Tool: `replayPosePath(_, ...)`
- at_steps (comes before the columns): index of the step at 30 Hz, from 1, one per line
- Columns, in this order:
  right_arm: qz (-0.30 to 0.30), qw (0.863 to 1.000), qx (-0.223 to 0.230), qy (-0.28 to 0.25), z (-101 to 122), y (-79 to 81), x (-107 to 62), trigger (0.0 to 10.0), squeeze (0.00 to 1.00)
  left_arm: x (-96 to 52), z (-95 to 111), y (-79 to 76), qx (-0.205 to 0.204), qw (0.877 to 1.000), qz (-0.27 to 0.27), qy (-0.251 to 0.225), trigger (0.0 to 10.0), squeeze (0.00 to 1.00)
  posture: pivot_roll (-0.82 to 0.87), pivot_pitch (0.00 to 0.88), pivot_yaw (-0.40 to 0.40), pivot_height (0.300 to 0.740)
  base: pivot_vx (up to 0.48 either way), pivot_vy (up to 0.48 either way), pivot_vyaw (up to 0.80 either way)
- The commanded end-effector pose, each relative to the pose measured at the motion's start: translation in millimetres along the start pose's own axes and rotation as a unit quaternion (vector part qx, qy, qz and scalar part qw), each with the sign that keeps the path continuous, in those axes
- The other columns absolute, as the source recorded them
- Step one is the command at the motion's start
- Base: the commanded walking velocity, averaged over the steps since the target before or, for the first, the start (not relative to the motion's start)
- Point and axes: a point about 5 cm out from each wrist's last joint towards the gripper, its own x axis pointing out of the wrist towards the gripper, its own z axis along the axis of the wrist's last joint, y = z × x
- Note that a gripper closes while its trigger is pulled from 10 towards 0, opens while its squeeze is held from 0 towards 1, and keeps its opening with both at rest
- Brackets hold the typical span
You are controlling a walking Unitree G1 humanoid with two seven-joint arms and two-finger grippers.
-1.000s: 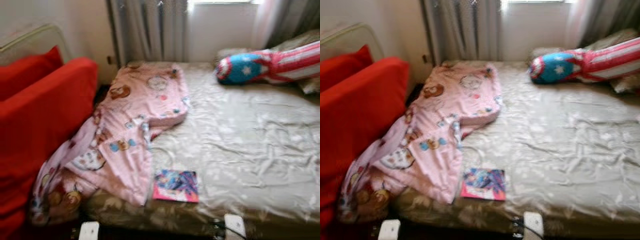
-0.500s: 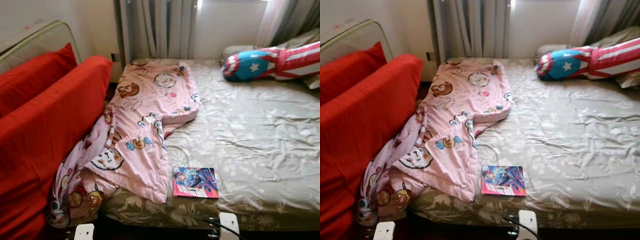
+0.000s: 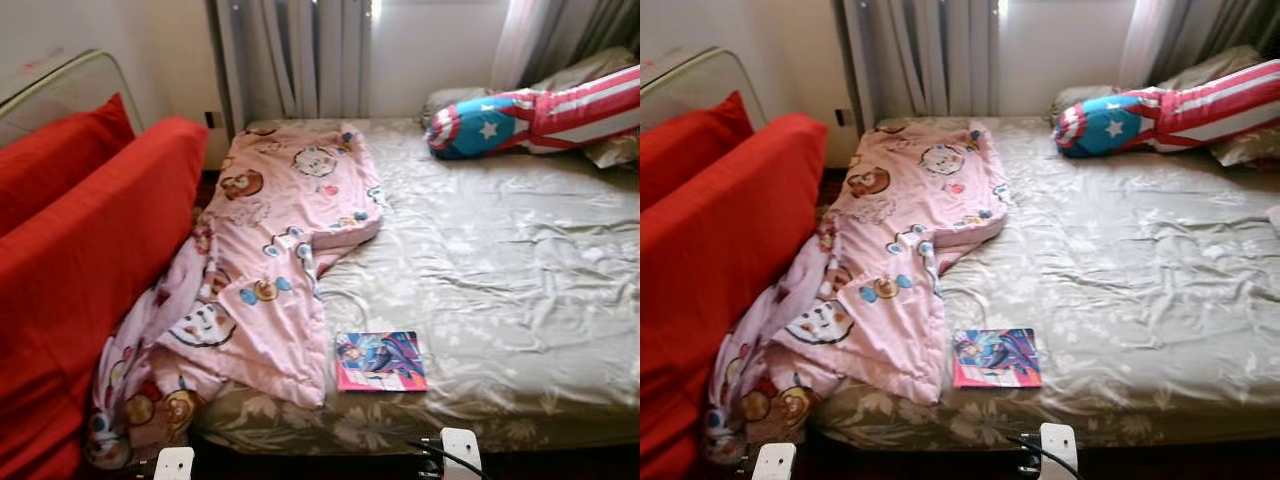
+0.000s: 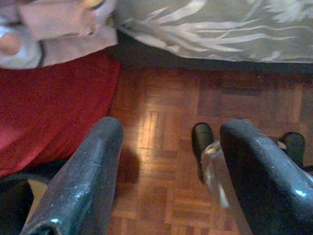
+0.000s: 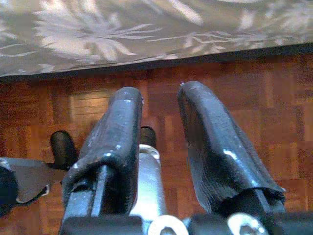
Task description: Clean up the room
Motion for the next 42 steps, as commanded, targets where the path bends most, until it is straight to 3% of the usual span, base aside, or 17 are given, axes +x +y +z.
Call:
replayPosePath(1, -0.002, 1.0, 0.001, 0.003, -1.3, -1.5, -0.3, 10.0, 0.0, -0.4, -2.6, -0.1, -0.003, 1.0, 0.0, 0.006, 10.0, 0.0, 0.03, 0.0, 0.009, 0.74, 0.0, 0.0, 0.0)
replayPosePath(14, -0.003, 1.0, 0.003, 0.0, 0.0, -1.5, -0.1, 10.0, 0.0, -0.4, -2.5, -0.7, -0.004, 1.0, -0.002, 0.005, 10.0, 0.0, 0.03, 0.0, 0.008, 0.74, 0.0, 0.0, 0.0)
replayPosePath(37, 0.0, 1.0, 0.006, -0.005, 2.5, -1.5, 0.3, 10.0, 0.0, -0.4, -1.9, -1.4, -0.01, 1.0, -0.003, 0.001, 10.0, 0.0, 0.03, 0.0, 0.001, 0.74, 0.258, 0.0, 0.0)
replayPosePath(42, 0.009, 0.999, 0.007, -0.032, 14.1, 1.1, 2.0, 10.0, 0.0, -0.8, 1.0, -1.7, -0.024, 1.0, -0.006, -0.019, 10.0, 0.0, 0.02, 0.0, 0.001, 0.74, 0.0, 0.0, 0.0)
